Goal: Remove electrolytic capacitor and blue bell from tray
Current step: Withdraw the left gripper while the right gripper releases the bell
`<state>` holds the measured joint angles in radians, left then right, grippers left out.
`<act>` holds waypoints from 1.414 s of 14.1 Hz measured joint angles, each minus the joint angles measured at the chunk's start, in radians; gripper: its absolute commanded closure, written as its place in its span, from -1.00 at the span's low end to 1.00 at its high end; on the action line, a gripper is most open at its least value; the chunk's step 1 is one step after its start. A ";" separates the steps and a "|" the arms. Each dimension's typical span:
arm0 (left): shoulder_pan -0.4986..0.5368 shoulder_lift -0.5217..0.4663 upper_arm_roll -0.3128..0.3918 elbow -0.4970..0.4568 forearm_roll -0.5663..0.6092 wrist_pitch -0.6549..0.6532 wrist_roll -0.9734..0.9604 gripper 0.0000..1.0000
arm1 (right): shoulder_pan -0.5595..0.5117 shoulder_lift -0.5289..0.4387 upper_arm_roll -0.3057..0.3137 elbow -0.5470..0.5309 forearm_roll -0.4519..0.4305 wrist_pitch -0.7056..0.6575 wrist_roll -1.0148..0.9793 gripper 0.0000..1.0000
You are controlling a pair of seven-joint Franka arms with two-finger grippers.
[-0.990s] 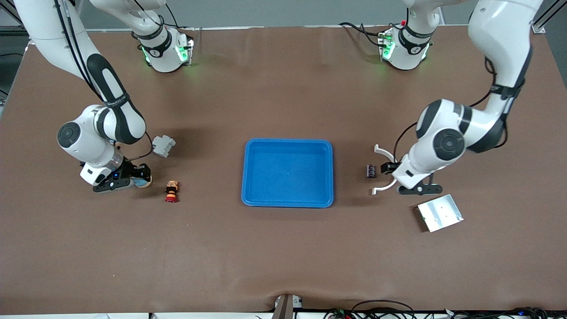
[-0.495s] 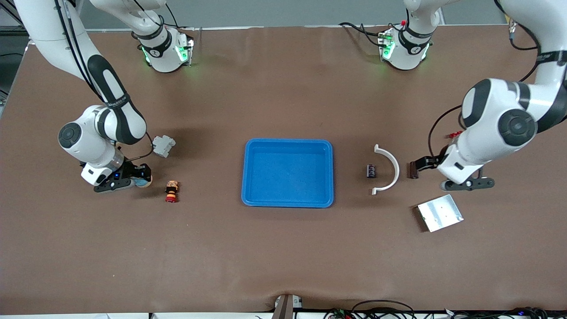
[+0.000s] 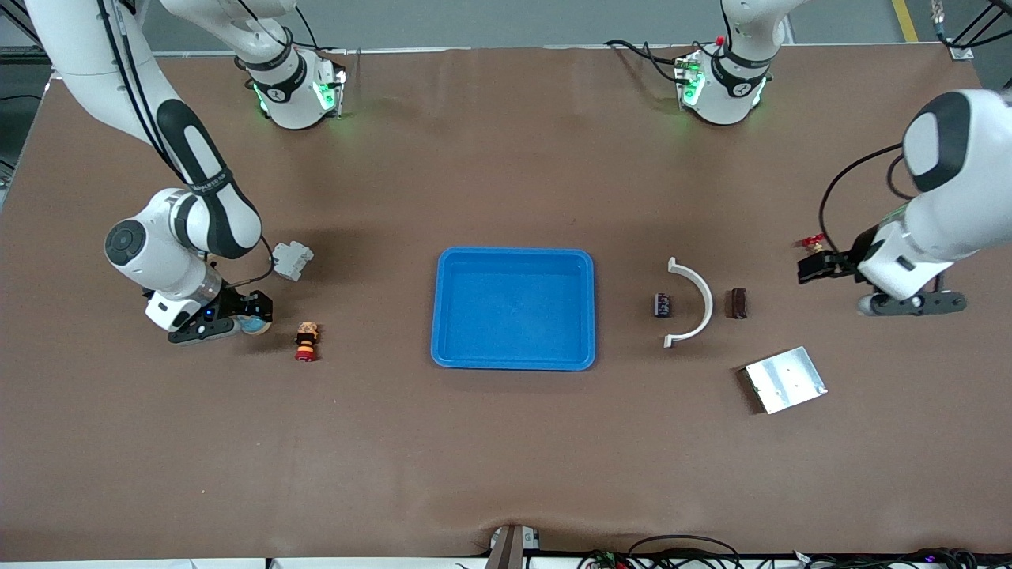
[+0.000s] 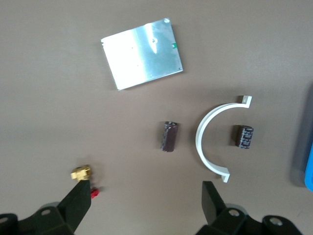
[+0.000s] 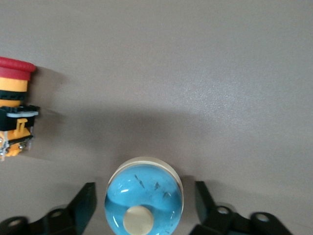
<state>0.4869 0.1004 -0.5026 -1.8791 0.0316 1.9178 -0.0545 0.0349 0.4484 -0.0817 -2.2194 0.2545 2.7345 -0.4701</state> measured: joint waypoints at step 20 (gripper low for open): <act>0.025 -0.101 0.002 0.232 -0.046 -0.230 -0.001 -1.00 | 0.000 -0.043 0.003 0.053 0.005 -0.090 0.024 -1.00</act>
<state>0.5122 -0.0004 -0.5005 -1.6471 -0.0141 1.6880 -0.0553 0.0349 0.4055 -0.0783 -2.1665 0.2598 2.6447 -0.4459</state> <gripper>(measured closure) 0.000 0.000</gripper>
